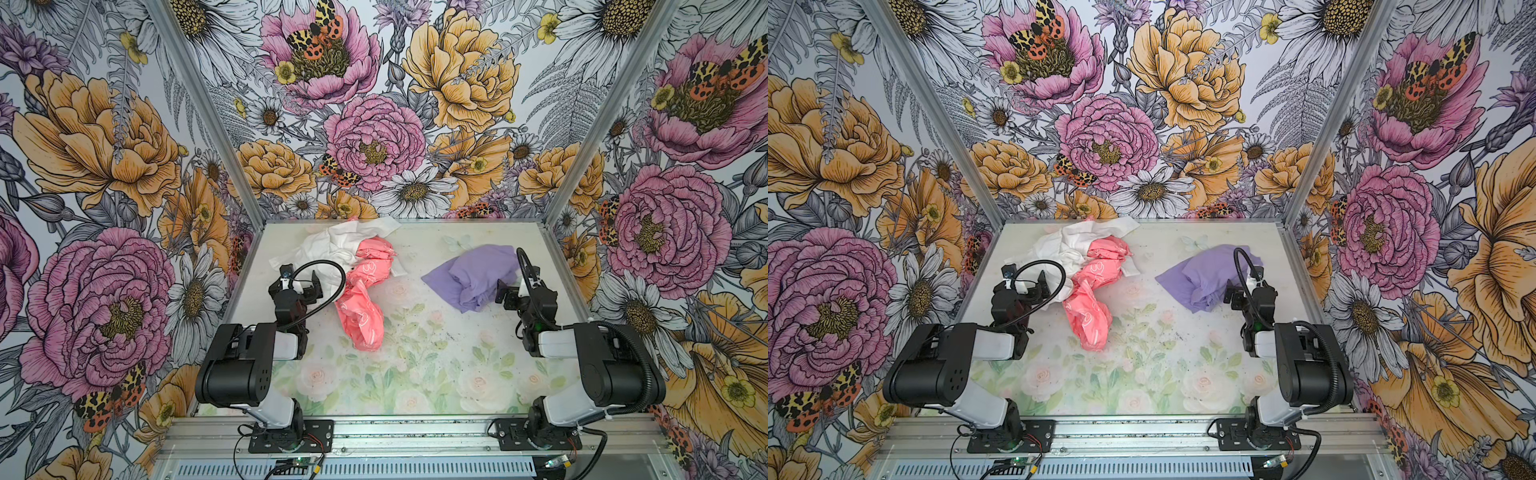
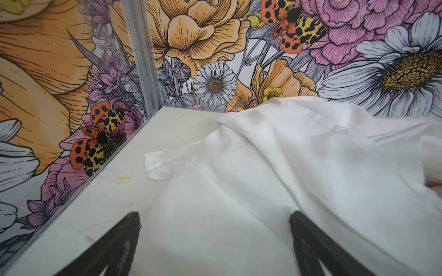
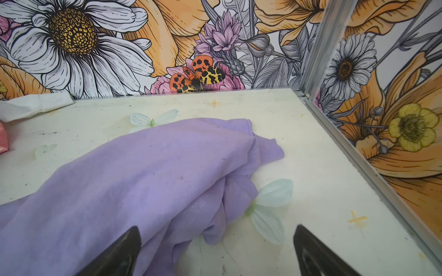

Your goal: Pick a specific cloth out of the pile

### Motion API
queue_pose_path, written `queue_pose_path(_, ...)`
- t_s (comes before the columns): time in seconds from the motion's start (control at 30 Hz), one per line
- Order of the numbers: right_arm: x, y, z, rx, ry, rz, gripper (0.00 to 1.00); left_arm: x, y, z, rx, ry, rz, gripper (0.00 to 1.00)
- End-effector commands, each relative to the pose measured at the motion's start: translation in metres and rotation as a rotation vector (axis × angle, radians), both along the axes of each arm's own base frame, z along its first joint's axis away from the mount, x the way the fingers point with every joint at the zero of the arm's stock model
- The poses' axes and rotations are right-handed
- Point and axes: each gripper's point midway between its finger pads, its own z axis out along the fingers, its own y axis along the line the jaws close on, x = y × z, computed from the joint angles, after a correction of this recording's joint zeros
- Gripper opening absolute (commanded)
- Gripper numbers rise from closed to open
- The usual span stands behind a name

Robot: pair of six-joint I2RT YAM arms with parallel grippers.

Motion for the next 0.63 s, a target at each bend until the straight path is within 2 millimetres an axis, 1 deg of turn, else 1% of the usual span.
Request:
queue_pose_path(0.0,0.0040,0.0046,0.0176,-0.008,-0.073,0.024,1.00,0.0003,-0.0048,-0.0065,-0.018,0.033,-0.032,0.99)
queue_pose_path(0.13,0.0098,0.0051,0.0157,-0.005,-0.048,0.028,1.00,0.0004,-0.0055,-0.0069,-0.016,0.036,-0.033,0.99)
queue_pose_path(0.23,0.0093,0.0045,0.0159,-0.006,-0.050,0.024,1.00,0.0005,-0.0056,-0.0063,-0.013,0.036,-0.034,0.99)
queue_pose_path(0.37,0.0090,0.0048,0.0158,-0.005,-0.049,0.024,0.99,0.0015,-0.0111,-0.0077,0.001,0.045,-0.056,0.99)
queue_pose_path(0.6,0.0090,0.0046,0.0159,-0.005,-0.049,0.024,1.00,0.0018,-0.0110,-0.0071,-0.002,0.043,-0.058,0.99)
